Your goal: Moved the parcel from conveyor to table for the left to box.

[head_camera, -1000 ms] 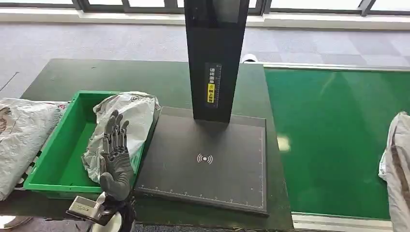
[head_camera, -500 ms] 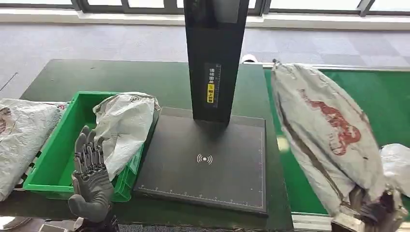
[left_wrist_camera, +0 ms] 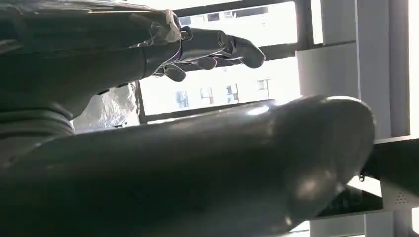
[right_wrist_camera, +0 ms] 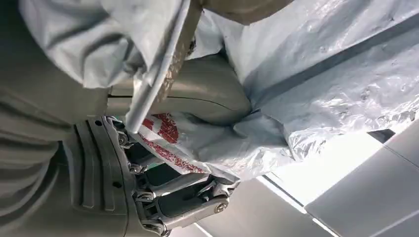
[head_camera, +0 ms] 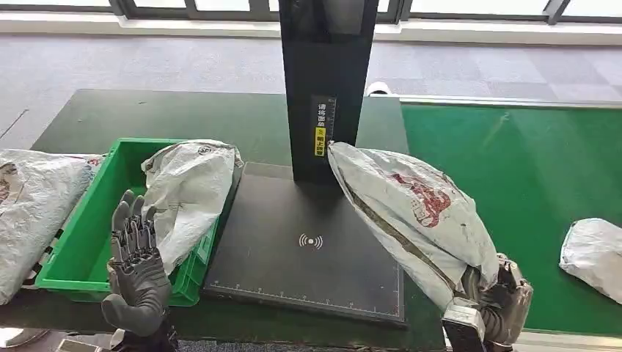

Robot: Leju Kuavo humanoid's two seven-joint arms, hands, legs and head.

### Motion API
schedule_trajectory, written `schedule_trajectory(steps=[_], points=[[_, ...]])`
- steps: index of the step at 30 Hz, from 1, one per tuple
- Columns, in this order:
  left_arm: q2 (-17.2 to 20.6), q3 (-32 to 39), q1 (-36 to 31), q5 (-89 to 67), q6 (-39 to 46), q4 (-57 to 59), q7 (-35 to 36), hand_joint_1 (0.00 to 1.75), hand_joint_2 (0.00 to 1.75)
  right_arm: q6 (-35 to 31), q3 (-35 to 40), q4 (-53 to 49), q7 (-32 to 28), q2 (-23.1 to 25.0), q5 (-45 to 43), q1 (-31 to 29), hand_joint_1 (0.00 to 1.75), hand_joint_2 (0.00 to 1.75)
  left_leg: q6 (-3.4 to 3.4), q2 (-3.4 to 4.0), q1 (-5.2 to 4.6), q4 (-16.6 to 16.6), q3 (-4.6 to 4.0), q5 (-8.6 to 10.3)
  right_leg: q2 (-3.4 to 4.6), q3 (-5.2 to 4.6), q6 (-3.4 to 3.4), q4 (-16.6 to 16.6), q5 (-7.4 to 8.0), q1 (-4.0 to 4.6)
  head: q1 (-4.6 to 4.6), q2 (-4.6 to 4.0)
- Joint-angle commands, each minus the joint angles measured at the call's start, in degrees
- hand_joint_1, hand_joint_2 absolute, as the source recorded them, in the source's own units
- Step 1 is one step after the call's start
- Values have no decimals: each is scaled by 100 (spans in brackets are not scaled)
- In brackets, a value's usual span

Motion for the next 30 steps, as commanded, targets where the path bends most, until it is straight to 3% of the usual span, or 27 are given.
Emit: schedule_trajectory(steps=[1, 4, 5, 6, 7, 8, 9, 12, 16, 17, 18, 24, 26, 30], points=[[144, 154, -100, 7, 6, 216, -182, 0, 0, -21, 210, 457, 17, -180, -26, -202, 175, 175, -2, 9, 5, -10, 11, 3, 11, 9, -7, -12, 7, 6, 0, 0], [144, 154, -100, 7, 6, 216, -182, 0, 0, -21, 210, 457, 17, -180, -26, -202, 175, 175, -3, 11, 6, -16, 14, 5, 13, 11, -9, -18, 10, 7, 0, 0], [63, 69, -277, 50, -238, 402, -182, 0, 0, 1402, 1368, 1744, 890, -495, 544, -672, 175, 175, -2, 7, 4, -7, 7, 1, 9, 5, -5, -8, 5, 4, 0, 0], [-59, 62, -554, -1, -240, 706, -182, 0, 0, 2352, 1721, 2823, 1114, -131, 670, -1169, 175, 175, -3, 11, 6, -14, 11, 5, 13, 8, -9, -16, 9, 7, 0, 0], [-59, 62, -554, -1, -240, 706, -182, 0, 0, 2352, 1721, 2823, 1114, -131, 670, -1169, 175, 175, -4, 30, 14, -13, 19, 2, 31, 14, -7, -22, 16, 15, 0, 0], [-116, 11, -790, -28, -182, 929, -182, 0, 0, 1627, 1924, 4445, 476, 207, 550, -1831, 175, 175, -6, 51, 19, -36, 31, 15, 53, 20, -13, -45, 36, 20, 2, 0], [-116, 2, -809, -30, -170, 949, -182, 0, 0, 1556, 1957, 4599, 407, 226, 502, -1887, 175, 175, -8, 59, 24, -33, 8, 9, 61, 33, -13, -41, 34, 25, 2, 0], [-112, 20, -726, -30, -134, 869, -182, 0, 0, 1484, 2040, 4425, 584, 51, 333, -1832, 175, 175, -29, 71, 33, -24, -17, 3, 79, 4, -28, -25, 32, 34, 2, 0], [-191, 19, -707, -90, -214, 785, -127, 0, 0, 1500, 1879, 4283, 773, -33, 176, -1814, 175, 175, -22, -17, 22, -12, 6, 34, -6, 4, -19, -11, 23, 22, 0, 0], [-190, -1, -770, -97, -254, 826, -71, 0, 0, 1357, 1712, 4277, 724, 16, 45, -1810, 28, 175, -20, -19, 23, -12, 4, 33, -7, 6, -19, -12, 23, 23, 0, 0], [-192, -14, -802, -98, -264, 854, -57, 0, 0, 1280, 1660, 4296, 733, 22, 24, -1813, 0, 175, -20, -14, 21, -16, 9, 33, -2, 9, -19, -15, 25, 22, 0, 0], [-194, -66, -915, -100, -256, 1001, -45, 0, 0, 1263, 1591, 4451, 654, 22, -100, -1859, 0, 175, -23, -14, 22, -16, 8, 33, -2, 0, -24, -21, 26, 23, 0, 0], [-199, -89, -959, -99, -241, 1050, -39, 0, 0, 1500, 1546, 4588, 277, 31, -451, -1920, 0, 175, -23, -8, 22, -7, 12, 24, 3, 0, -22, -11, 20, 22, 0, 0], [-216, -95, -961, -95, -218, 1031, -34, 0, 0, 1325, 1584, 4642, 191, 9, -425, -1956, 0, 175, -23, -11, 22, -12, 21, 30, 3, 6, -21, -17, 28, 22, 0, 0]])
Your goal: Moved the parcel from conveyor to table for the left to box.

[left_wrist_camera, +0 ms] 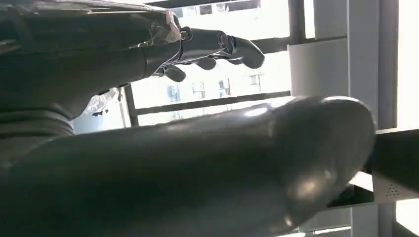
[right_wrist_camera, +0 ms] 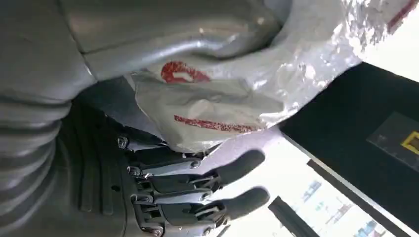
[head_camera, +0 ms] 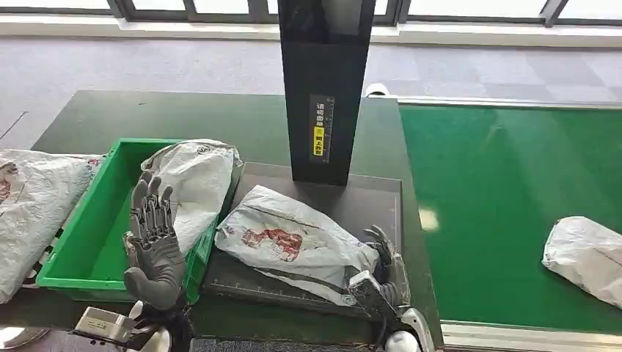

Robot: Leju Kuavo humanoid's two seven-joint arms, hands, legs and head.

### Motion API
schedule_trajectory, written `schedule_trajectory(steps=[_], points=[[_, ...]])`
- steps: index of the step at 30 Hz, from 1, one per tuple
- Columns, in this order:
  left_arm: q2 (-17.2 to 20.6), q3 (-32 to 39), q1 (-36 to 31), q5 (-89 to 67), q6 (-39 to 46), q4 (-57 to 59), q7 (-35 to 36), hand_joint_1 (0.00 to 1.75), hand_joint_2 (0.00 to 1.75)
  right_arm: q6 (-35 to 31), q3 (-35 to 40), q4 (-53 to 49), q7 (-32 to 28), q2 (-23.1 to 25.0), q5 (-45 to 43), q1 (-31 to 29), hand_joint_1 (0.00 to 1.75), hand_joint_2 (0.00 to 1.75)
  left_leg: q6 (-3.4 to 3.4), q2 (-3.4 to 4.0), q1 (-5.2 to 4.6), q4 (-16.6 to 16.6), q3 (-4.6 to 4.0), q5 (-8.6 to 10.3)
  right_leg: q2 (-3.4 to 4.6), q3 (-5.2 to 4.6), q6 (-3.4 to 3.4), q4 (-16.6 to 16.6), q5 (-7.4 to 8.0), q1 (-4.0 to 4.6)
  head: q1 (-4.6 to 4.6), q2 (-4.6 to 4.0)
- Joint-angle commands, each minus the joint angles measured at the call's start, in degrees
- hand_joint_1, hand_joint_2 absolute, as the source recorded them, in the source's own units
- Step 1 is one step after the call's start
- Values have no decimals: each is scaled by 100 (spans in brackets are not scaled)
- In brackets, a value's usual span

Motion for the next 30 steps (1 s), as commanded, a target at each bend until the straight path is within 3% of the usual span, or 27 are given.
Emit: schedule_trajectory(steps=[1, 9, 12, 16, 19, 24, 28, 29, 30], points=[[35, -92, -246, -1, 24, 419, -60, 0, 0, 16, -31, 815, -266, -153, -199, -159, 0, 175, 1, -9, 0, -7, 6, 6, -8, 9, -2, -7, 4, 1, 0, 0], [35, -92, -246, -1, 24, 419, -60, 0, 0, 16, -31, 815, -266, -153, -199, -159, 0, 175, -3, -6, 2, -5, 10, 9, -5, 11, -3, -6, 9, 3, 0, 0], [18, -61, -199, 8, 156, 328, 13, 0, 0, -590, 89, 516, -84, -228, 50, -57, 0, 175, 0, -14, 2, -16, 3, 18, -12, 7, -5, -18, 15, 3, 0, 0], [-40, -58, -46, -90, 429, 114, 145, 0, 0, -1115, 271, -555, 293, -363, 349, 381, 0, 175, 0, -7, 0, -4, 5, 10, -11, 8, -2, -4, 6, 0, 0, 0], [-87, -249, -31, -724, 1126, 4, 388, 0, 0, -1792, 470, -2027, 517, -499, 790, 981, 0, 175, 4, -12, -1, 1, -3, 11, -18, 5, -1, 0, 4, -1, 0, 0], [32, -633, -457, -1321, 1017, 508, 411, 0, 0, -2570, 673, -4459, 617, -588, 1529, 1810, 0, 175, 3, -34, -7, 4, -36, 9, -38, -15, -5, 7, -3, -6, 0, 0], [24, -626, -474, -1323, 1019, 541, 409, 0, 0, -2558, 695, -4541, 692, -598, 1584, 1833, 0, 175, 2, -19, -5, 0, -32, 8, -24, -15, -3, 2, 3, -3, 0, 0], [147, -745, -533, -1378, 608, 626, 546, 0, 0, -2570, 351, -4710, 119, -295, 1609, 1945, 0, 175, 2, -16, -3, -3, -31, 8, -21, -16, -5, -2, 5, -1, 0, 0], [188, -793, -604, -1407, 359, 739, 542, 0, 0, -2570, 311, -4911, -46, -245, 1554, 2022, 0, 175, -3, -10, -6, -1, -32, 5, -15, -21, -2, 3, 5, -4, 0, 0]])
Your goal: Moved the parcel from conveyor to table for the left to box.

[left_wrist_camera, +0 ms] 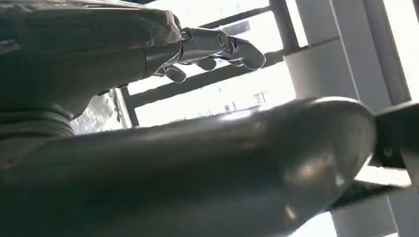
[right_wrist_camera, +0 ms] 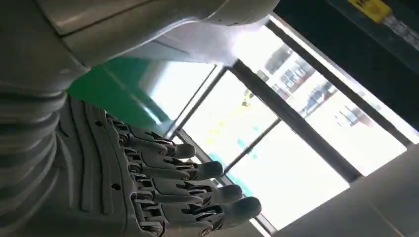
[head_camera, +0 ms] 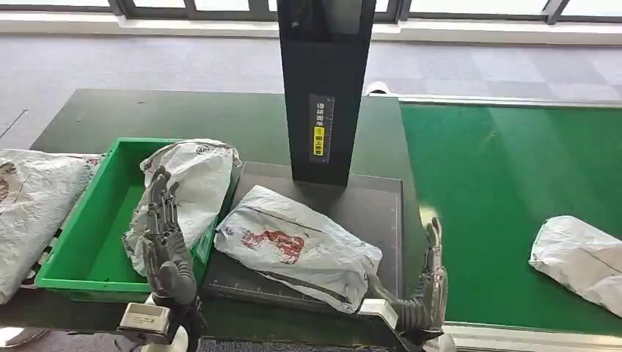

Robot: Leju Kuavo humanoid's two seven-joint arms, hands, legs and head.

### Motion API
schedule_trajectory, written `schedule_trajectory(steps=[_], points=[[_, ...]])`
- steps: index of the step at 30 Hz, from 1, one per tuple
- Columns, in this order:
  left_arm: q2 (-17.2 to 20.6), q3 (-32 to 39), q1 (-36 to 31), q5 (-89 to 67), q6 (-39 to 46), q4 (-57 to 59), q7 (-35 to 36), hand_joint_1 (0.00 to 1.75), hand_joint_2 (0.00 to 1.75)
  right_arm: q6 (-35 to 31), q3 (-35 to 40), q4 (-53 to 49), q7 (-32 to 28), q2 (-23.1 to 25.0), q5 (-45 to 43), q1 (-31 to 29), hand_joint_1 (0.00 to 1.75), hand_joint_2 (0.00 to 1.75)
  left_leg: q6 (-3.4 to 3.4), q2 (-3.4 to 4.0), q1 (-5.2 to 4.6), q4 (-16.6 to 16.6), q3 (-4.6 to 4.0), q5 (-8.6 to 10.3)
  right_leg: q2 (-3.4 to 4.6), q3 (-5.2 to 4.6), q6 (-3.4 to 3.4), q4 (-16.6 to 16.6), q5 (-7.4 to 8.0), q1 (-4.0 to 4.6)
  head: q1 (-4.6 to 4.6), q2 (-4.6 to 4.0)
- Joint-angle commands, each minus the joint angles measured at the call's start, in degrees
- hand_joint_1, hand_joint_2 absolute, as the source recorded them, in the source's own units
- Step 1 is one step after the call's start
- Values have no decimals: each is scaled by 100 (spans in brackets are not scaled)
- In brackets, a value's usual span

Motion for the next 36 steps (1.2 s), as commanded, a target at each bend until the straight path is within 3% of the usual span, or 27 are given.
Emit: schedule_trajectory(steps=[1, 2, 8, 19, 21, 26, 36], points=[[295, -473, -499, -197, -762, 781, 71, 0, 0, -33, -84, -2139, -769, 60, 0, 740, 0, 175, 0, -9, -2, -2, -1, 3, -8, -1, -4, 2, -5, -2, 0, 0], [355, -642, -630, -786, -725, 982, 135, 0, 175, -33, -199, -2443, -1038, 195, -180, 839, 0, 175, -1, -20, -3, -2, -7, 7, -19, -6, -7, 5, -6, -3, 0, 0], [417, -1325, -780, -2873, 57, 2176, 745, 0, 175, -33, -9, -2844, -1054, -145, -474, 891, 0, 175, 4, -19, -6, -14, 9, 9, -20, 7, -3, -11, -2, -6, 2, 0], [429, -1355, -760, -2946, 90, 2354, 790, 0, 175, -33, 51, -2775, -1054, -209, -530, 828, 0, 175, 0, 7, 0, -8, 8, 3, 9, 6, -2, -7, 2, 0, 0, 0], [450, -1447, -917, -3552, -276, 2839, 1257, 0, 175, -33, 101, -3048, -1054, -171, -420, 754, 0, 175, 1, 2, 1, -22, 16, 8, 6, 14, -6, -21, 6, 2, 0, 0], [179, -1496, -1530, -4308, -37, 4448, 1566, 0, 175, -33, 176, -3268, -1054, -77, -184, 789, 0, 175, 3, -17, -2, -16, 10, 13, -16, 15, -3, -13, 3, -2, 0, 0], [-76, -1207, -2214, -4614, 3, 6064, 1842, 0, 175, -33, 165, -2625, -1054, 71, -299, -182, 0, 175, 3, 20, 2, -18, 9, 16, 23, 4, -6, -16, 19, 2, 2, 0]])
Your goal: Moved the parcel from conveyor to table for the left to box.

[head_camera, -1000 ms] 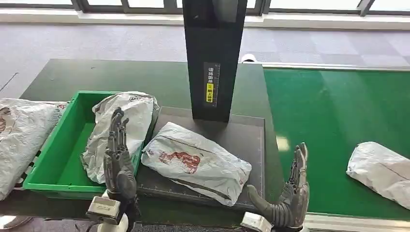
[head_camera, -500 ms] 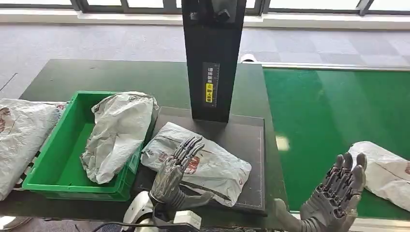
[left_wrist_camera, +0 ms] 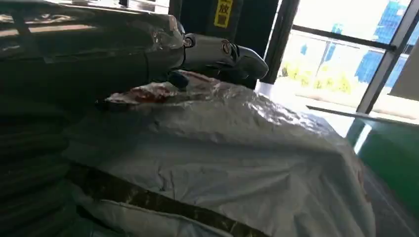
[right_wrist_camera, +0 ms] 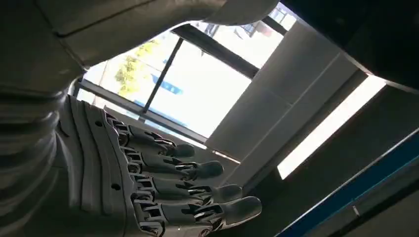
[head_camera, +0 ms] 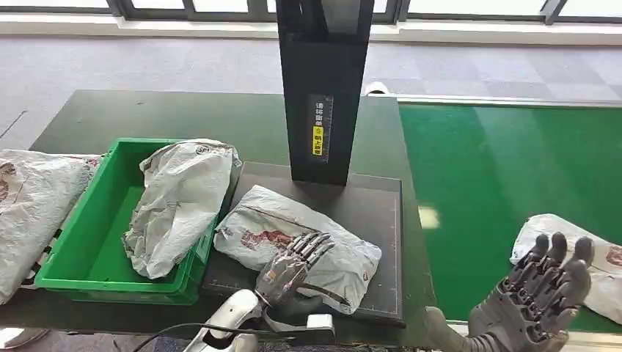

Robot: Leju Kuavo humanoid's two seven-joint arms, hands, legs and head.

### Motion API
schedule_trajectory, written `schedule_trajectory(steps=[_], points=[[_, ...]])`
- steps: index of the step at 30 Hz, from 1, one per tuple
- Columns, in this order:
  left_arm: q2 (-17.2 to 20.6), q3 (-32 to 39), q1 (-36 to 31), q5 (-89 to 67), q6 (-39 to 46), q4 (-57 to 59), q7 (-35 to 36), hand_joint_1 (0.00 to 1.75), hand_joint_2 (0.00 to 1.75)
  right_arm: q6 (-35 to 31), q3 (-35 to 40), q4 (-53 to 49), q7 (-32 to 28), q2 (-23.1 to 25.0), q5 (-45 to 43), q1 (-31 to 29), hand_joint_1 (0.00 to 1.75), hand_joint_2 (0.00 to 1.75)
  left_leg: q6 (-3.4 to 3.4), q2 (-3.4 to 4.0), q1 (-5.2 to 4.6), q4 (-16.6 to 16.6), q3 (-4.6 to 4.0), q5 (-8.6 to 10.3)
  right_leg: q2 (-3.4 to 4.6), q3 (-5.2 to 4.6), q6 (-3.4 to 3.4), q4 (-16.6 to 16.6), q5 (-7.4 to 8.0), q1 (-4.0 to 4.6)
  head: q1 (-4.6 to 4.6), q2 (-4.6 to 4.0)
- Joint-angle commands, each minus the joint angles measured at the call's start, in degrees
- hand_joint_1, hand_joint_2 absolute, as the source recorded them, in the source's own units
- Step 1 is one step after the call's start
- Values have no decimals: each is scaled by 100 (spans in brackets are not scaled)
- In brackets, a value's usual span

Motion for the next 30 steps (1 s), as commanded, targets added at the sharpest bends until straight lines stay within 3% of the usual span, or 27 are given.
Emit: schedule_trajectory(steps=[1, 14, 15, 30], points=[[-147, 96, -891, 25, 101, 2026, 60, 0, 175, 11, 135, 560, 19, 78, -97, -881, 0, 175, -1, 8, 3, -14, 9, 7, 9, 7, -6, -13, 10, 3, 0, 0], [-285, 408, -1195, 235, 564, 2224, -34, 3, 175, 11, 199, 819, 19, 194, -139, -1142, 0, 175, 1, 6, 6, -8, 18, 8, 6, 23, -6, -8, 10, 7, 2, 0], [-272, 477, -1166, 316, 712, 2157, -134, 175, 175, 11, 251, 816, 19, 174, -169, -1120, 0, 175, 0, 9, 6, -23, 16, 18, 10, 18, -10, -22, 21, 8, 2, 0], [-159, 606, -774, 472, 1093, 1711, -366, 175, 175, 11, 286, 963, 19, 59, -356, -1201, 0, 175, 0, 14, 5, -15, 12, 9, 16, 14, -8, -13, 13, 7, 2, 0]])
